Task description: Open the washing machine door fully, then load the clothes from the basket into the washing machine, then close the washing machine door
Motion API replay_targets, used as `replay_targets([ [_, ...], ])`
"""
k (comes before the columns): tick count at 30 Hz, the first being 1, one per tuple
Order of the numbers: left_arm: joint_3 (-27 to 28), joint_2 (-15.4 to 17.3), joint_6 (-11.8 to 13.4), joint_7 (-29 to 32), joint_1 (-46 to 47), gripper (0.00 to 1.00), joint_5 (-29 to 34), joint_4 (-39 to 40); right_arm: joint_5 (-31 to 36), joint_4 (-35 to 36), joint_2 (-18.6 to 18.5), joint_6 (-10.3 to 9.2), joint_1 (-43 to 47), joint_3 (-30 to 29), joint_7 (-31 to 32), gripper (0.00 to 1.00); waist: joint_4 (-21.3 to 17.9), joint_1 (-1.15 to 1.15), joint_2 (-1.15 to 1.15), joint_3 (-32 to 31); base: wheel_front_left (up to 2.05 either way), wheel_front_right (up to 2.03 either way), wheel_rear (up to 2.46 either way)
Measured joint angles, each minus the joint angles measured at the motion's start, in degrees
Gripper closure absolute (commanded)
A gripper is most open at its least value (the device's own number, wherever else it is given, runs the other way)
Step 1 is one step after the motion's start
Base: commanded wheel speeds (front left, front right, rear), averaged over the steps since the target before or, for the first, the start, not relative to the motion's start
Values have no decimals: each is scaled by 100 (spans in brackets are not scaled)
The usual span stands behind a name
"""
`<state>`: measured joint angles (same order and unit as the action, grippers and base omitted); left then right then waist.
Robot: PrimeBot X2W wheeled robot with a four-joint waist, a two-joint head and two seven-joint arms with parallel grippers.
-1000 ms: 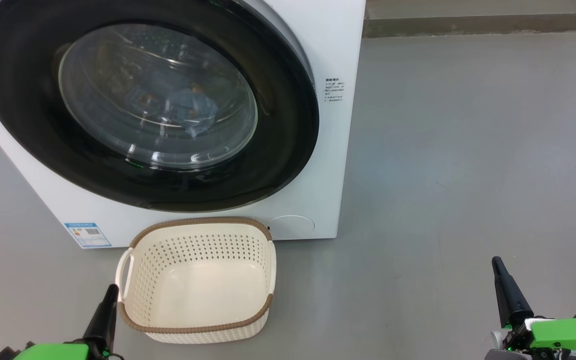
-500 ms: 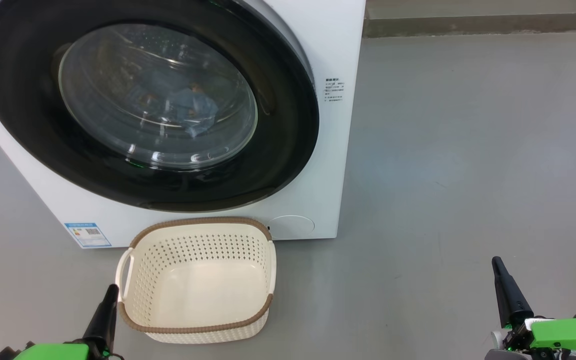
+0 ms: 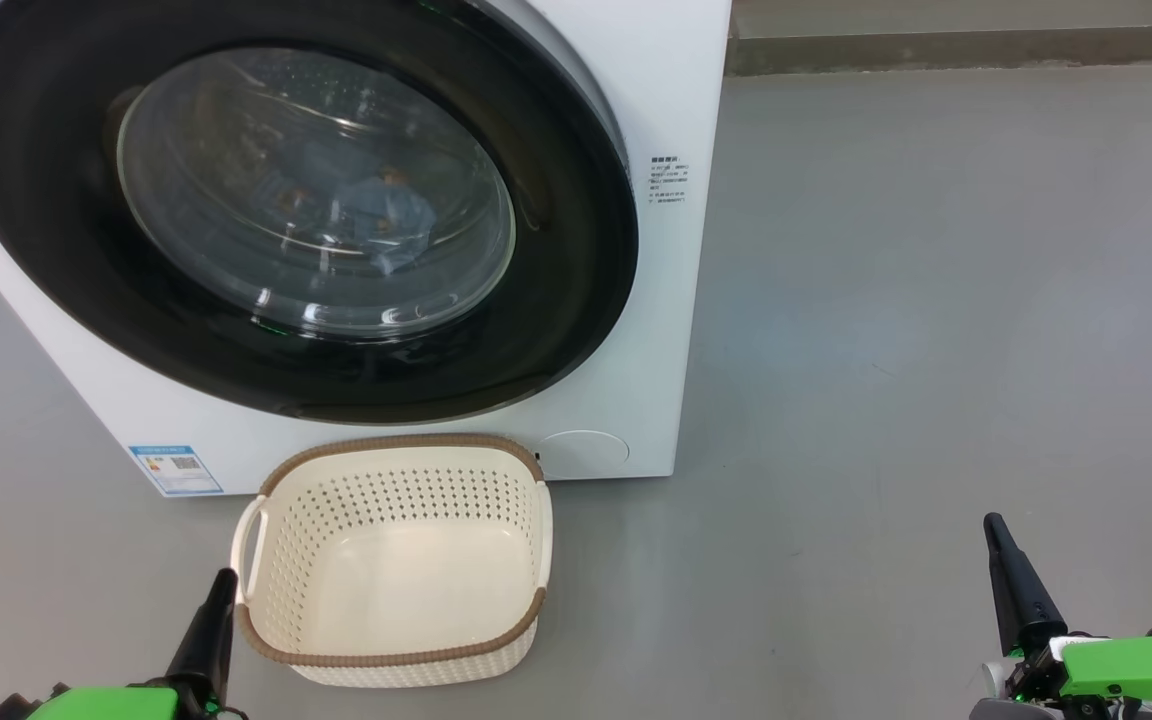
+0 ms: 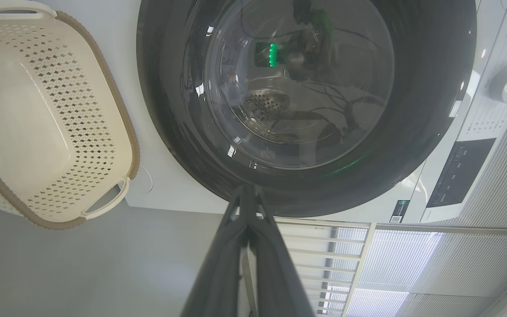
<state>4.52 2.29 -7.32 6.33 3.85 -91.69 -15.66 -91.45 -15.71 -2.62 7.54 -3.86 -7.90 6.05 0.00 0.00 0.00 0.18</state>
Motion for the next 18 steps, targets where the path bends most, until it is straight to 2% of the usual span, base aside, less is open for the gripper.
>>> replay_targets([
  [18, 0, 0, 0, 0, 0, 100, 0, 0, 0, 0, 0, 0, 0, 0, 0, 100, 0, 0, 0, 0, 0, 0, 0],
])
